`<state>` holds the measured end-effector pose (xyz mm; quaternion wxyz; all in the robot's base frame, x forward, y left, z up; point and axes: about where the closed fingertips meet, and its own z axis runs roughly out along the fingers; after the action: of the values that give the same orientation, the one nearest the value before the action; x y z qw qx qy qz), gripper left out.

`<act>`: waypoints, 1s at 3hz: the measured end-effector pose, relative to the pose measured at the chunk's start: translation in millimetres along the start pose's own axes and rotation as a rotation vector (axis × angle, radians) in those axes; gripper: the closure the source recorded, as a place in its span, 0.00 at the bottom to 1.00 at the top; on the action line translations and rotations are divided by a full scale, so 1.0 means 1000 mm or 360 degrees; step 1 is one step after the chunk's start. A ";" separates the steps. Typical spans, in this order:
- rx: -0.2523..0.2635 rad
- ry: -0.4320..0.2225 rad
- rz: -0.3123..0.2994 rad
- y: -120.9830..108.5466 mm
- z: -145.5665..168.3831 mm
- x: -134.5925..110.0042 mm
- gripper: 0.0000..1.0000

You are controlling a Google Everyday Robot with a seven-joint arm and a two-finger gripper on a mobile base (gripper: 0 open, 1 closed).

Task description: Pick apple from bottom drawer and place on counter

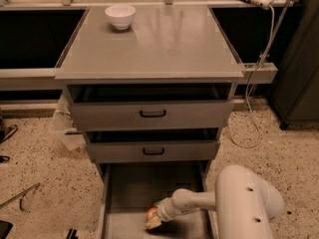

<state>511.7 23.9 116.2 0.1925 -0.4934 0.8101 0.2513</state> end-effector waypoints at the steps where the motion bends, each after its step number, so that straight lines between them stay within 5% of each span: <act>1: 0.0000 0.0000 0.0000 0.000 0.000 0.000 0.64; 2: -0.0022 -0.0014 0.0005 0.004 -0.009 -0.001 0.87; 3: -0.0047 -0.0131 -0.0072 0.021 -0.055 -0.023 1.00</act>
Offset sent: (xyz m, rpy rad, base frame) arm -0.0048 -0.0107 0.0208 0.0310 0.0133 0.0028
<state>499.0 15.4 177.2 0.2239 -0.5037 0.7863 0.2790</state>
